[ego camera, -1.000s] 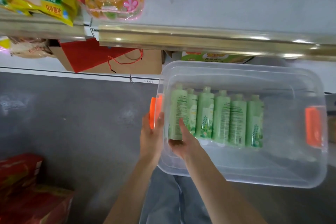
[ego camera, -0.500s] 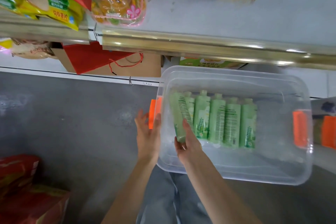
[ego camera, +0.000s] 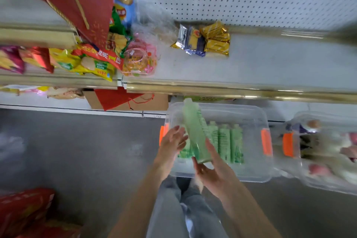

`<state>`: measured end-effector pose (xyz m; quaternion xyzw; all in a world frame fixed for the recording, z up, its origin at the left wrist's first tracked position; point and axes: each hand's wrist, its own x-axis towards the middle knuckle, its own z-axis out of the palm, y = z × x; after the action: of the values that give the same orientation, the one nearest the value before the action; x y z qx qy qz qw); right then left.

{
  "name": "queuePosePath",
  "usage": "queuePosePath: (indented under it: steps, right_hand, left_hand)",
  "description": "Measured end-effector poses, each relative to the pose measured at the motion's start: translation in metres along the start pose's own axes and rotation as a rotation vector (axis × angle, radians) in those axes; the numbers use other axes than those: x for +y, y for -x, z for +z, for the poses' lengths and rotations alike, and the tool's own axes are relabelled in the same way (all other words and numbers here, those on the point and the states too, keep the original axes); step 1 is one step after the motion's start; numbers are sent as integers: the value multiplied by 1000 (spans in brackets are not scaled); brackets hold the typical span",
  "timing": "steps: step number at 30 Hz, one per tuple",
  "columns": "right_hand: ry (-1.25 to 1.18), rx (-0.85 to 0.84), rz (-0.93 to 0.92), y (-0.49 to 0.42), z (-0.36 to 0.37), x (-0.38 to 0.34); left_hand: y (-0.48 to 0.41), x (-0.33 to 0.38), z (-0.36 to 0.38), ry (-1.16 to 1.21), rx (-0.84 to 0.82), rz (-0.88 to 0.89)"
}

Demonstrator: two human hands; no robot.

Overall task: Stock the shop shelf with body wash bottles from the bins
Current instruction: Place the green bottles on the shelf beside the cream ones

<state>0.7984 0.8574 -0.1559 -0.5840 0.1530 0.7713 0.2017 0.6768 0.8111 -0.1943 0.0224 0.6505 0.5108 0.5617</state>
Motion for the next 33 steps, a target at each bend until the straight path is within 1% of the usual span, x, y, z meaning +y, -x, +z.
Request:
queuePosePath:
  steps: [1, 3, 4, 6, 8, 10, 12, 14, 15, 17, 20, 23, 25, 28, 31, 33]
  right_hand:
    - [16, -79, 4, 18, 1, -4]
    - [108, -203, 6, 48, 2, -11]
    - [165, -235, -10, 61, 4, -15]
    - [251, -289, -70, 85, 9, -25]
    - [349, -361, -142, 104, 13, -35]
    - [517, -446, -280, 121, 17, -44]
    - [750, -473, -529, 136, 23, -54]
    - [964, -440, -808, 153, 32, -64]
    - [1027, -418, -923, 161, 36, -69]
    - [1079, -421, -1051, 176, 45, -74]
    - [1092, -473, -1110, 190, 59, -80]
    - [1101, -537, -1119, 203, 75, -88]
    - [1109, -602, -1103, 211, 86, -96]
    - [1067, -717, -1007, 222, 102, -112]
    - [1051, -828, -927, 237, 123, -122]
    - [1107, -825, -968, 247, 141, -126]
  left_hand:
    - [9, 15, 9, 75, -113, -35]
    - [24, 41, 19, 115, -307, -21]
    - [31, 53, 23, 124, -378, 8]
    - [42, 77, 33, 116, -443, 77]
    - [56, 100, 46, 76, -438, 141]
    - [69, 121, 59, 30, -397, 196]
    - [82, 141, 68, -11, -368, 238]
    - [93, 158, 75, -45, -357, 296]
    - [99, 167, 77, -65, -349, 331]
    - [111, 182, 81, -110, -332, 401]
    - [125, 205, 84, -132, -349, 463]
    - [130, 230, 81, -88, -382, 454]
    - [130, 247, 78, -77, -442, 473]
    - [125, 273, 78, -69, -511, 502]
    - [122, 303, 85, -123, -509, 535]
    - [120, 323, 91, -151, -503, 574]
